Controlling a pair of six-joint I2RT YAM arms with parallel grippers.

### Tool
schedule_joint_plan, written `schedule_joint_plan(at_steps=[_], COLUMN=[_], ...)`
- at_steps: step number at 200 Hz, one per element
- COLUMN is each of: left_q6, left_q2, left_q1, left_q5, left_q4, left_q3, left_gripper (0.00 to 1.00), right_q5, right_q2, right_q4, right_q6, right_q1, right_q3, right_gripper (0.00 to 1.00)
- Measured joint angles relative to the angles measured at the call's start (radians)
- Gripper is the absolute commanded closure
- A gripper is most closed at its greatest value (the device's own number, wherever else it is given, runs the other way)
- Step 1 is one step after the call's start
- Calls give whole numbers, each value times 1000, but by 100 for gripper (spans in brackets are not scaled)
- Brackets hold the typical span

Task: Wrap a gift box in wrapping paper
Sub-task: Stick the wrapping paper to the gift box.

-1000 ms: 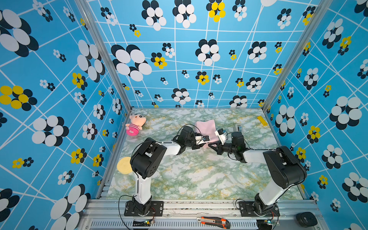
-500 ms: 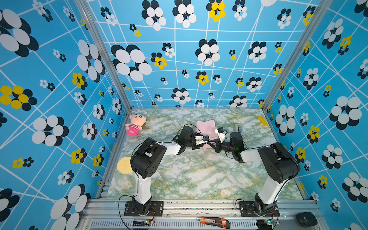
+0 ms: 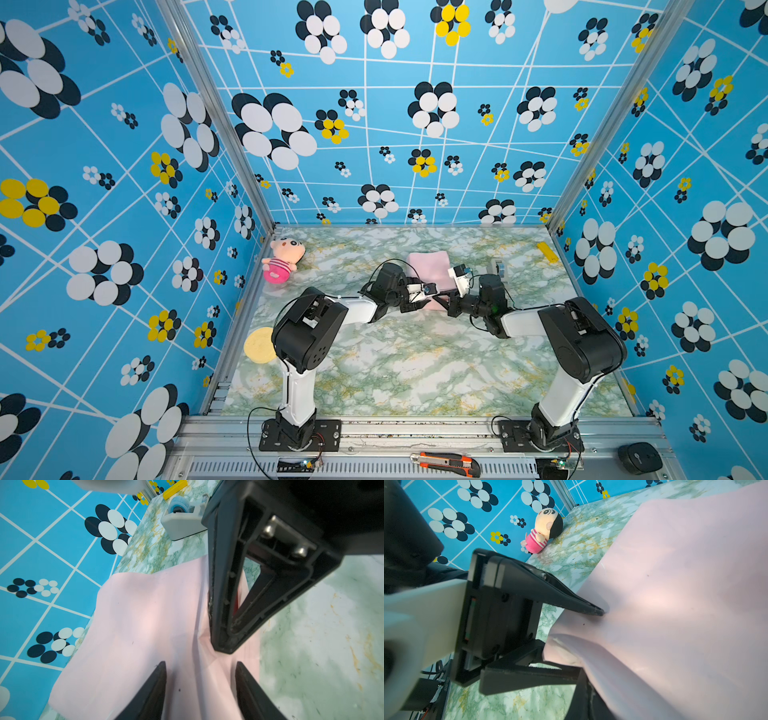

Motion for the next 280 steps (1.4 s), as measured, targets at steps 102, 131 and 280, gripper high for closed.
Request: schedule_joint_plan(at_steps=[102,131,280], left_q6=[-51,-84,-411], left_q2=[0,0,-2], left_q1=[3,9,55], left_q5=[5,19,113], left_q4=[-8,-21,-5], left_q3=[7,17,136], left_gripper=[43,43,43], right_q5=[12,19,48], right_q2=[0,0,0], right_q4=[-56,-72,-114], right_q6=[19,19,19], right_q1=[0,0,0], right_q3=[32,39,52], right_gripper=[100,100,100])
